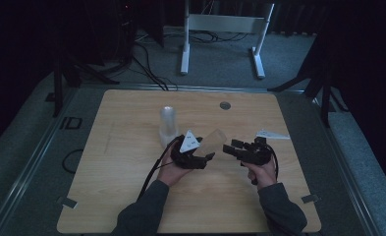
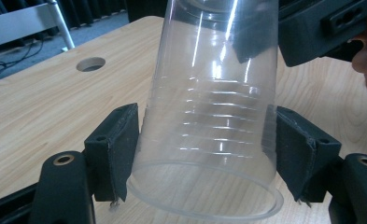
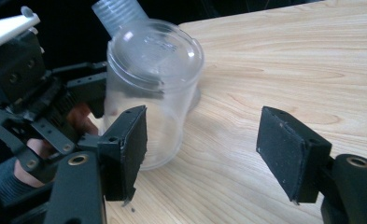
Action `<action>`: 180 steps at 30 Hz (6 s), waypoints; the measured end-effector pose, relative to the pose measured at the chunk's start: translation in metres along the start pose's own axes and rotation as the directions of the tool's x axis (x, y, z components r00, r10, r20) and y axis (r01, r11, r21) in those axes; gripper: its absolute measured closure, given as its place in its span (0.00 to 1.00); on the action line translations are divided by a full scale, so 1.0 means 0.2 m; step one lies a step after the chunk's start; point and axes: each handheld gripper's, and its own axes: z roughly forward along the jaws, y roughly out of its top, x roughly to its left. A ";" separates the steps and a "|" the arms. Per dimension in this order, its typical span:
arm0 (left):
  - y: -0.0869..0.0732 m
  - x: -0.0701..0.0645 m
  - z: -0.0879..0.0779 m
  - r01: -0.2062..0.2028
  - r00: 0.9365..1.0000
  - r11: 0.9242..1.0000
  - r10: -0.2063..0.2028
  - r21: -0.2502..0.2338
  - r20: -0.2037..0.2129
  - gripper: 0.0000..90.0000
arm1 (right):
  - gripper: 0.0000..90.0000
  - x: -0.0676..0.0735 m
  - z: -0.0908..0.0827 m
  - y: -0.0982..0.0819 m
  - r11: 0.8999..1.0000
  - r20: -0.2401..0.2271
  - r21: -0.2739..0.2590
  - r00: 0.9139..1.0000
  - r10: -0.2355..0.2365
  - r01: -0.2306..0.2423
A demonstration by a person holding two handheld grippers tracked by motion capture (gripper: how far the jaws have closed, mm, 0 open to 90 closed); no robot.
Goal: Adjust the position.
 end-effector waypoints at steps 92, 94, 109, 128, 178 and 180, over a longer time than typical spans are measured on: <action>0.08 0.08 -0.02 -0.203 0.970 0.957 0.168 0.209 0.174 0.32 | 0.59 0.20 -0.03 0.30 0.607 -0.055 0.585 0.773 -0.632 0.538; 0.09 0.08 -0.03 -0.206 0.970 0.955 0.170 0.214 0.175 0.32 | 0.59 0.21 -0.04 0.30 0.602 -0.056 0.589 0.770 -0.636 0.540; 0.11 0.07 -0.02 -0.263 0.958 0.930 0.219 0.258 0.186 0.32 | 0.54 0.24 0.00 0.30 0.527 -0.103 0.641 0.742 -0.662 0.558; 0.10 -0.01 0.03 -0.372 0.925 0.874 0.322 0.313 0.202 0.32 | 0.47 0.27 0.04 0.27 0.428 -0.191 0.686 0.714 -0.674 0.588; 0.11 -0.12 0.05 -0.454 0.883 0.841 0.381 0.294 0.274 0.32 | 0.40 0.34 0.21 0.19 0.263 -0.325 0.740 0.672 -0.666 0.619; 0.11 -0.13 0.06 -0.460 0.880 0.836 0.385 0.298 0.277 0.32 | 0.42 0.34 0.22 0.18 0.255 -0.327 0.746 0.672 -0.664 0.615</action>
